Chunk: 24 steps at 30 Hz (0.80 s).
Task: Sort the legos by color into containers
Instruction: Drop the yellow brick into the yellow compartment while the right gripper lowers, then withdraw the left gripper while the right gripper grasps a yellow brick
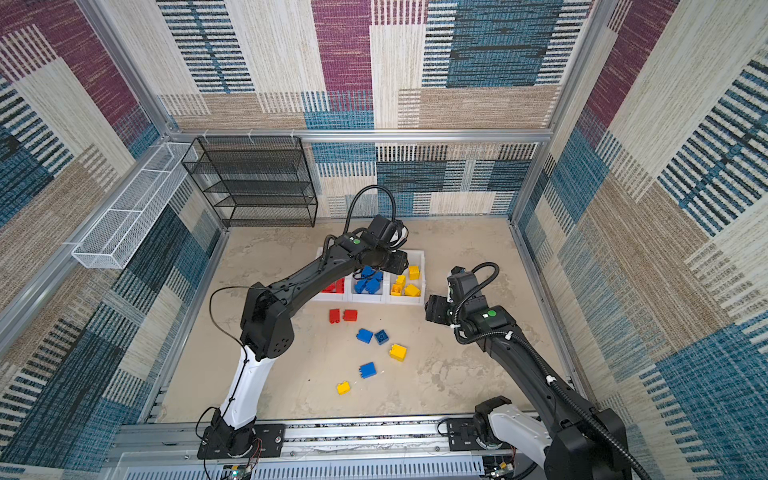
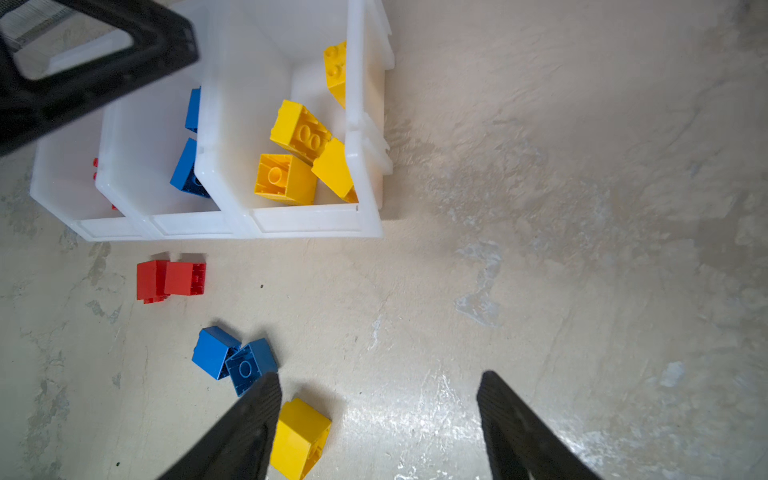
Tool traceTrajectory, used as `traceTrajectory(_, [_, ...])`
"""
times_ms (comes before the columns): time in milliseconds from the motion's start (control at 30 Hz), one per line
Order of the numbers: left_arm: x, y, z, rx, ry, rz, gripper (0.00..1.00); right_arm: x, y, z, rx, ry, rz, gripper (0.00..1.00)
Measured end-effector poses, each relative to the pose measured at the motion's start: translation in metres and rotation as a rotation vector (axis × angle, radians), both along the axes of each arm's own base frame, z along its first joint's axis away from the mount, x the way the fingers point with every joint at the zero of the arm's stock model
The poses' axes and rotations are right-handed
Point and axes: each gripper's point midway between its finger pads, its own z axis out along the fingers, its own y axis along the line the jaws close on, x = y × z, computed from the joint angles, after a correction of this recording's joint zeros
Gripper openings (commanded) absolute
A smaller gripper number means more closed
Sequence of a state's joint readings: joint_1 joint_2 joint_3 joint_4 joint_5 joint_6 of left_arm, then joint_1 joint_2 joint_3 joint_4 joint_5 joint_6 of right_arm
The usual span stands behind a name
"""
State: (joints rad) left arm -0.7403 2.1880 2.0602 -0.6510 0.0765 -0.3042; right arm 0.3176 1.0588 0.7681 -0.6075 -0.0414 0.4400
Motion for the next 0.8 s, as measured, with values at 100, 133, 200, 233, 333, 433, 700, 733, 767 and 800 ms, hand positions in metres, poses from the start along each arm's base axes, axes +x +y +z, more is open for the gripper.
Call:
traceTrajectory(100, [-0.02,0.019,0.019,-0.016,-0.022,0.002,0.51,-0.002,-0.001,0.0,-0.008,0.016,0.003,0.75])
traceTrajectory(133, [-0.028,0.028,0.026,-0.02,-0.037,0.008,0.51,-0.001,0.0,0.0,-0.008,0.017,0.003,0.75])
traceTrajectory(200, [-0.045,0.047,0.031,-0.024,-0.051,0.016,0.52,-0.001,0.0,-0.002,-0.011,0.027,0.004,0.74])
traceTrajectory(233, [-0.056,0.058,0.032,-0.024,-0.056,0.02,0.52,-0.001,0.0,-0.003,-0.014,0.036,0.006,0.73])
traceTrajectory(333, [-0.082,0.087,0.029,-0.014,-0.07,0.039,0.52,-0.006,0.006,-0.008,-0.017,0.06,0.02,0.73])
traceTrajectory(433, [-0.106,0.117,0.025,0.005,-0.079,0.063,0.52,-0.012,0.018,-0.014,-0.018,0.084,0.056,0.73])
traceTrajectory(700, [-0.159,0.184,0.006,0.014,-0.094,0.16,0.53,-0.037,0.066,-0.042,-0.039,0.187,0.142,0.74])
traceTrajectory(733, [-0.164,0.191,0.003,0.012,-0.095,0.174,0.53,-0.041,0.073,-0.045,-0.038,0.201,0.153,0.75])
traceTrajectory(767, [-0.168,0.196,0.001,0.009,-0.093,0.189,0.53,-0.044,0.079,-0.048,-0.038,0.211,0.16,0.75])
traceTrajectory(800, [-0.173,0.202,-0.003,0.003,-0.09,0.198,0.53,-0.049,0.085,-0.053,-0.042,0.227,0.165,0.75])
